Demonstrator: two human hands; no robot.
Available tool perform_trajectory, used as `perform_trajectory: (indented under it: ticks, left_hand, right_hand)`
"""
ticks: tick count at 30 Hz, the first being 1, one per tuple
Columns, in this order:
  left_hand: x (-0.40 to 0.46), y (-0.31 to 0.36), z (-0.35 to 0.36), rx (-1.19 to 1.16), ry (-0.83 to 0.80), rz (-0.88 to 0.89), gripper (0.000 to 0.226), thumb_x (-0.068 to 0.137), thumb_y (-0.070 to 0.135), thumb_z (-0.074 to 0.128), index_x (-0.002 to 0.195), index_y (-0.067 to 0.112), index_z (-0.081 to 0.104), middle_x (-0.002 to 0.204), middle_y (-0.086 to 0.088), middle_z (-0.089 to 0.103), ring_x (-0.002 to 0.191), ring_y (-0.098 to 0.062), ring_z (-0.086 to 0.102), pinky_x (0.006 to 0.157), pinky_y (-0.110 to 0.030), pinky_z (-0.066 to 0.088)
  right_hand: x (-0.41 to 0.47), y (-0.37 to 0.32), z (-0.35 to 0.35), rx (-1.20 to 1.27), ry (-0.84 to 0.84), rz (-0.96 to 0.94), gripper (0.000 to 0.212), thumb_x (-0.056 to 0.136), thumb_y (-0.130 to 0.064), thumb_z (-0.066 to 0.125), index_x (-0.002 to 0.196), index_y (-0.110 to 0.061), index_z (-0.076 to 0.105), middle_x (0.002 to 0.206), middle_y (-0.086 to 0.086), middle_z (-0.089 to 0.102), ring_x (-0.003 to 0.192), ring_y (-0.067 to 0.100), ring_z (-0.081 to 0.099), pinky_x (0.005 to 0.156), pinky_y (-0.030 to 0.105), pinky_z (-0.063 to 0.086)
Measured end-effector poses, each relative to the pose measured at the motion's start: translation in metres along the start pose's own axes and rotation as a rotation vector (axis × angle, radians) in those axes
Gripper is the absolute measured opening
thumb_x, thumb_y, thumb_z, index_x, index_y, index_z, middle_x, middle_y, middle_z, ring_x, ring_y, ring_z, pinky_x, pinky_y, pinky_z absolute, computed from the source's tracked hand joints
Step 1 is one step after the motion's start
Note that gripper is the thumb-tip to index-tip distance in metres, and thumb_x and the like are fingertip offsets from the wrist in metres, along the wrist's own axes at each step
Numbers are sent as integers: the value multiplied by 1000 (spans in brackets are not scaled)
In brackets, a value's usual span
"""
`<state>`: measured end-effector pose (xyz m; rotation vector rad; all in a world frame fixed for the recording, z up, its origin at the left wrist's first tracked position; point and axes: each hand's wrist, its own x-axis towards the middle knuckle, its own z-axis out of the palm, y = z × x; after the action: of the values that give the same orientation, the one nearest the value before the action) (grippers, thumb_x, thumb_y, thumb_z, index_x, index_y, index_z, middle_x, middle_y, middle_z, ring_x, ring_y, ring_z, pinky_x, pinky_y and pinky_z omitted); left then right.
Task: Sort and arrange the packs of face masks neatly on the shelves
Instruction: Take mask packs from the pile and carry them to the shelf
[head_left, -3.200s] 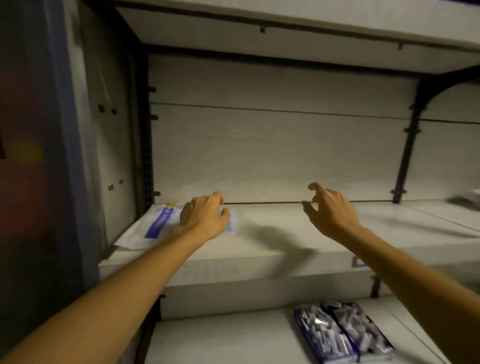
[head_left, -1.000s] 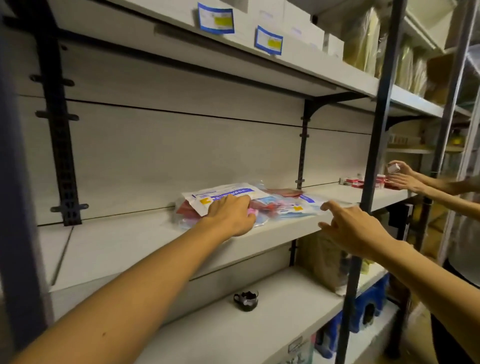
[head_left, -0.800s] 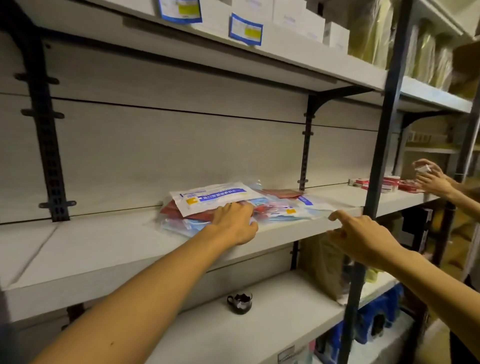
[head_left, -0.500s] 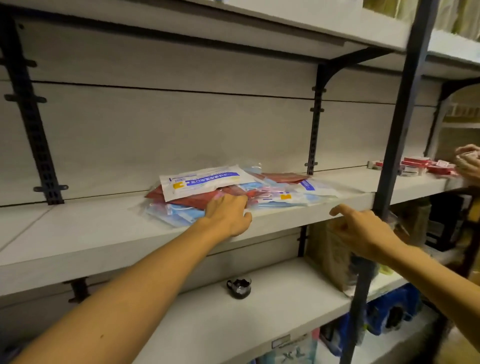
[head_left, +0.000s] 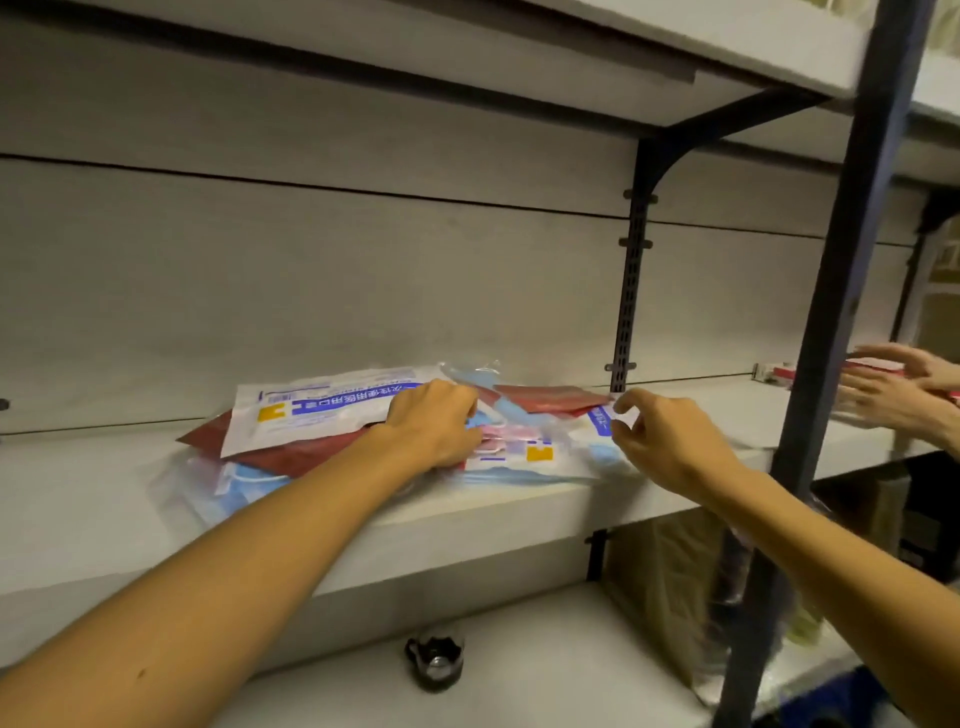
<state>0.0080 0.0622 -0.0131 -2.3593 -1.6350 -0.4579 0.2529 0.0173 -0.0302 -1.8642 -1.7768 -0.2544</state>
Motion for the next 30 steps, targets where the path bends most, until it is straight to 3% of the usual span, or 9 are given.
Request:
perform_trajectory:
  ticks: [6,8,13,17,21,25,30]
  left_hand:
    - [26,-4,10,70,-56,20,36,85,51,56,102,20,63,110,-1,62,100,-26,57,75,-33,43]
    - [31,-4,6,91,-93,21,35,84,51,56,99,21,65,109,0,63,97,-26,57,73,-32,43]
    - [38,8,-3,85,-119,-37,25,86,35,54,102,21,67,107,-3,64,97,-28,58,79,-35,47]
    - [40,18,-2,115,-82,-51,16,85,18,53,94,19,66,104,-4,64,94,-27,58,70,-32,39]
    - [42,26,5,46,-53,-98,22,84,15,51,94,24,68,107,-1,67,98,-26,60,73,-29,42]
    - [41,37,12,-105,-86,-171,29,82,12,50,94,28,71,106,4,68,99,-21,60,83,-31,50]
    - [31,59,13,-284,-65,-184,35,78,0,48,81,22,76,80,7,67,65,-6,56,75,-25,51]
  right_hand:
    - [52,12,21,-56,-19,-52,31,89,-27,58,120,-19,58,109,10,67,92,31,62,70,34,50]
    - [67,13,30,-73,-50,-76,33,89,-28,58,121,-20,58,113,10,67,95,31,62,75,36,52]
    - [99,12,43,-134,-140,-148,38,90,-42,59,120,-18,60,113,9,66,101,30,61,82,36,51]
    - [113,20,54,-255,-211,-207,45,90,-57,49,109,-17,60,108,10,65,96,32,63,71,31,45]
    - [126,28,56,-255,-278,-252,38,93,-46,48,115,-17,59,107,7,63,95,27,60,70,29,42]
    - [133,39,66,-211,-230,-314,29,91,-30,50,114,-15,59,110,10,64,97,31,62,71,33,44]
    - [136,51,69,-200,-144,-396,23,90,-22,53,106,-11,65,98,11,66,88,33,64,65,34,46]
